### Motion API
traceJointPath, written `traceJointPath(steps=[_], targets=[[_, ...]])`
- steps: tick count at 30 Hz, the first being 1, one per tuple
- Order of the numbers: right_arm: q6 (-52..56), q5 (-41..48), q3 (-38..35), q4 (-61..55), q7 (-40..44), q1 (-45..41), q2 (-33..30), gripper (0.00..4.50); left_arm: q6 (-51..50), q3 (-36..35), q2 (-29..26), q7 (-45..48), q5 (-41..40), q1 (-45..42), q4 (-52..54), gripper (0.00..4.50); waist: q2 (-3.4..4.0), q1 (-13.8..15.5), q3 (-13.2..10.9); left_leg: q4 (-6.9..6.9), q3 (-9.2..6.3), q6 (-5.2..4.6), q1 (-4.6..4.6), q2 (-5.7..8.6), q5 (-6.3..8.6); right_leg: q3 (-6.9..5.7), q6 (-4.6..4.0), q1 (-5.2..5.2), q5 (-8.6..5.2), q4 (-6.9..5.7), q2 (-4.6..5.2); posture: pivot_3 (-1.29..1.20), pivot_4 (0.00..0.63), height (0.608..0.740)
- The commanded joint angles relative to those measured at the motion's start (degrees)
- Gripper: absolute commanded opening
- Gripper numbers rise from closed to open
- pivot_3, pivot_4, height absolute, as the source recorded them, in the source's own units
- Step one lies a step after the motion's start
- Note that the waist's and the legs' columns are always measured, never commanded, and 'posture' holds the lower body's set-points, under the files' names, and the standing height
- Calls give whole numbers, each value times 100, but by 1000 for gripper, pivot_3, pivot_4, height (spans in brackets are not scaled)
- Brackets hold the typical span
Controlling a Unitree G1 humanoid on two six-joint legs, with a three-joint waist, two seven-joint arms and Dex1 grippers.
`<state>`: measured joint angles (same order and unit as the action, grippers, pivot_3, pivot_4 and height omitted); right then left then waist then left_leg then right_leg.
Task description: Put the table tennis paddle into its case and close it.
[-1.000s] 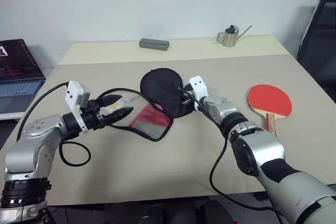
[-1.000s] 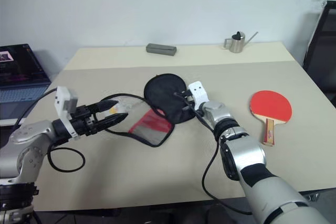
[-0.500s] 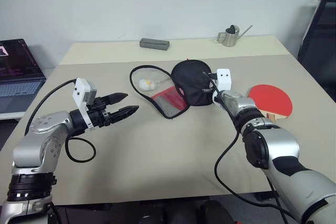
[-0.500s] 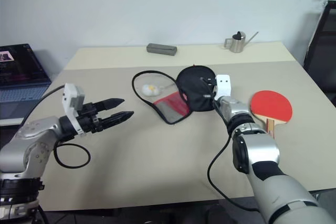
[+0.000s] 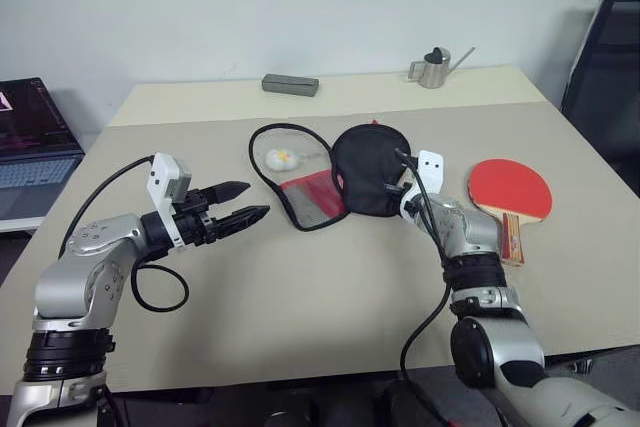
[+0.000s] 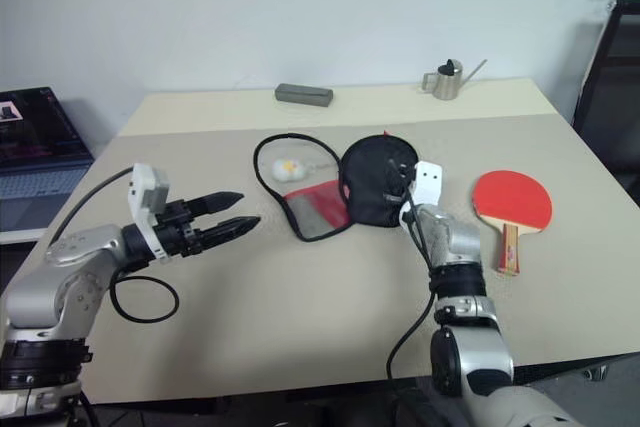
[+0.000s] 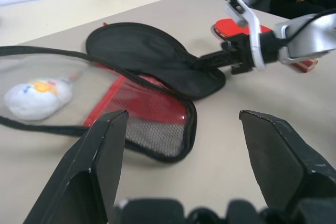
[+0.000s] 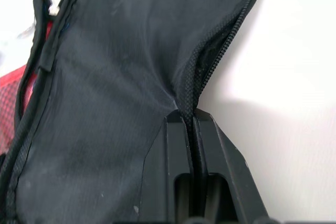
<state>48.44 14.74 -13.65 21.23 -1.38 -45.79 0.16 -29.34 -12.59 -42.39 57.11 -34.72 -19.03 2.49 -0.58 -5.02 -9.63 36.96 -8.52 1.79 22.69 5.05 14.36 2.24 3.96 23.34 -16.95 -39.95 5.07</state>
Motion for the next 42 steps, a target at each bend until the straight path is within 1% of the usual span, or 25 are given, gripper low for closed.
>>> traceJointPath(steps=[1,9,13,15,19,27,31,36,39,42], targets=[[92,-14,103,-378,2,-8,-124,19,47,-25,-20,57,-38,-40,193,3704,0,2,0,0,0,-1,-1,1,0,0,-1,0,1,-2,0,0,150,740],[-202,-107,167,75,246,-238,-765,19,15,21,24,27,-68,78,332,3704,0,9,0,-1,5,-2,-4,0,1,2,-3,-3,3,0,-2,0,150,740],[-424,-170,276,374,405,-366,-952,19,1,56,53,12,-67,67,352,3704,0,5,0,-2,10,-2,-5,-2,0,4,-2,-3,3,1,-3,0,150,740],[-445,-200,381,528,625,-436,-1062,19,-8,78,68,26,-65,62,373,3704,0,4,0,-2,17,-2,-5,-7,1,6,-3,-3,3,1,-6,0,150,740],[-493,-296,804,770,1373,-570,-1309,19,-30,114,84,51,-68,53,399,3704,-1,4,0,-1,36,-2,-5,-23,1,7,-3,-3,3,3,-14,0,150,740],[-1314,-718,1202,1751,2090,-1019,-1760,19,-35,203,76,89,-60,59,435,3704,-1,0,-1,-2,65,-3,-11,-52,2,19,-10,-2,7,7,-36,0,150,740],[-1683,-863,1227,2282,2250,-1256,-1908,19,-31,230,86,103,-41,63,445,3704,-1,1,-1,-2,67,-2,-11,-54,2,20,-10,-2,8,7,-38,0,150,740],[-1769,-876,1117,2605,2252,-1408,-1895,19,-19,257,100,103,-29,51,427,3704,-2,2,-1,-2,69,-2,-11,-55,2,22,-11,-2,8,8,-38,0,150,740],[-1858,-846,952,2726,1953,-1452,-1883,679,-9,280,109,97,-29,48,426,3704,-2,4,-1,-2,68,-2,-11,-54,2,23,-11,-2,8,8,-38,0,150,740],[-1916,-850,828,2819,1753,-1488,-1896,1620,-5,287,116,97,-28,51,428,3704,-2,4,-1,-2,69,-2,-11,-54,2,23,-12,-2,9,8,-38,0,150,740]])
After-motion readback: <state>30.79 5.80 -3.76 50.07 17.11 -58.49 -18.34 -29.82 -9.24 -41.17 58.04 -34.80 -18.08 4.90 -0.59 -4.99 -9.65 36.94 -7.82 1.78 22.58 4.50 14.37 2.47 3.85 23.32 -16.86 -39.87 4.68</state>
